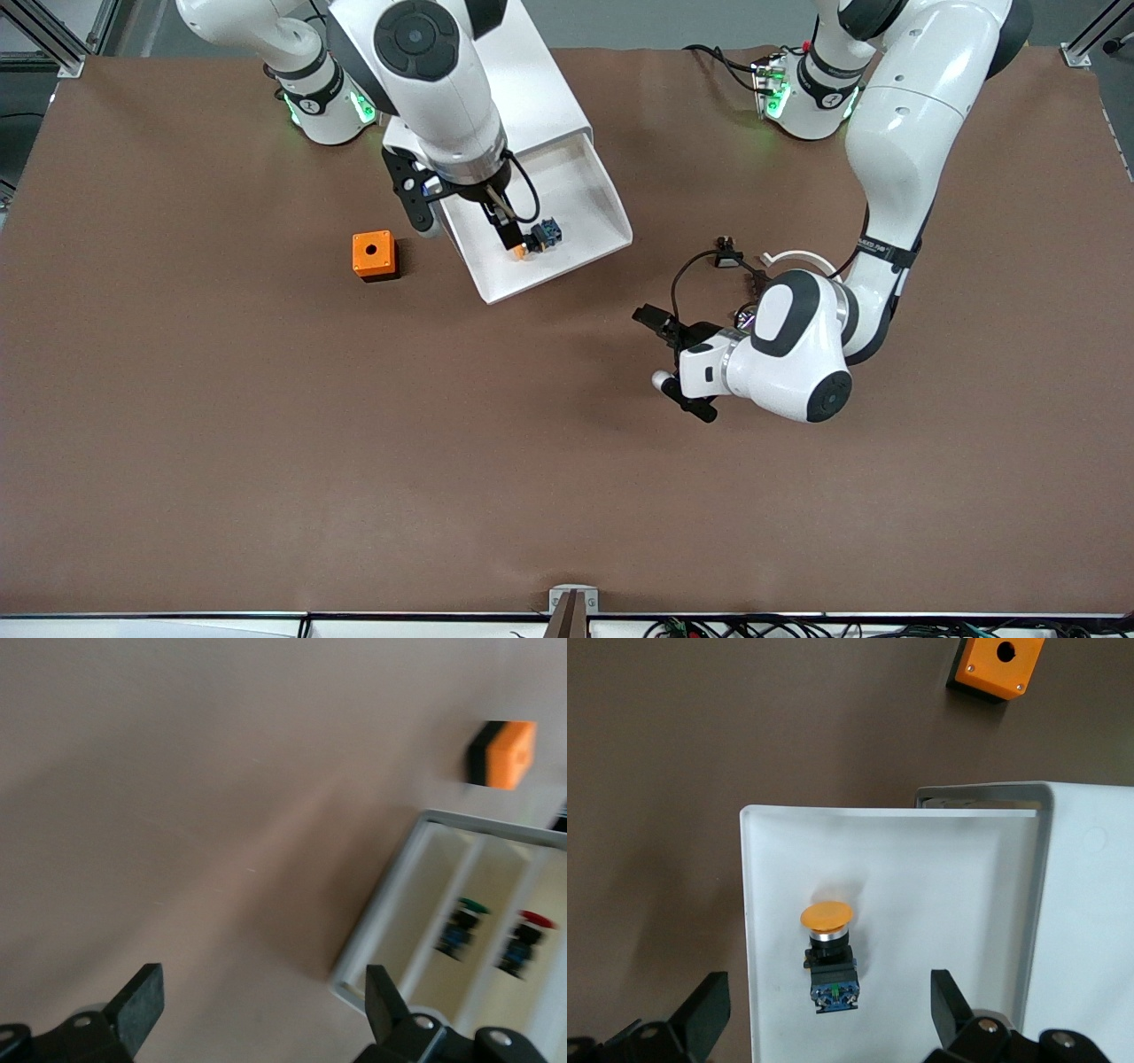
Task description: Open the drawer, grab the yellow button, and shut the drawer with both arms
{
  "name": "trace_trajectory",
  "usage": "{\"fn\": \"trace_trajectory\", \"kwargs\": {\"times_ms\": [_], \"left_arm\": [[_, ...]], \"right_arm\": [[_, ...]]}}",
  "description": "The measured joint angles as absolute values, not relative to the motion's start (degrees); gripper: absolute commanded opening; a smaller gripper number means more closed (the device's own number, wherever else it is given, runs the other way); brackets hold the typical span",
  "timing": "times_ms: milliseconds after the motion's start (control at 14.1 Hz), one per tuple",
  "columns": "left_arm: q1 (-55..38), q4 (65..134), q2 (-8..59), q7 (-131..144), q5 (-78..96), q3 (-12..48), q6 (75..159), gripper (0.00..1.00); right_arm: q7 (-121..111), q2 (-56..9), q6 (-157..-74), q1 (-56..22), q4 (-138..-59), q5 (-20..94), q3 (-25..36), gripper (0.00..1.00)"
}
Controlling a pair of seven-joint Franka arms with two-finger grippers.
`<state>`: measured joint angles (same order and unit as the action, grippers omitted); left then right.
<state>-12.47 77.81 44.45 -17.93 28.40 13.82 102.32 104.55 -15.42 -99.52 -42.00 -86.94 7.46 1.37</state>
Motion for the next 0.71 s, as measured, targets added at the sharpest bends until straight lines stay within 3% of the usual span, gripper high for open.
{"fn": "trace_trajectory", "kwargs": {"times_ms": [711], "left_arm": [[-15.9,77.3,40.7,4.5,9.2,14.1,106.4,1.00]], "right_arm": [[104.8,-22.9,-102.6,-44.8,-86.9,7.5,1.4,1.00]]}}
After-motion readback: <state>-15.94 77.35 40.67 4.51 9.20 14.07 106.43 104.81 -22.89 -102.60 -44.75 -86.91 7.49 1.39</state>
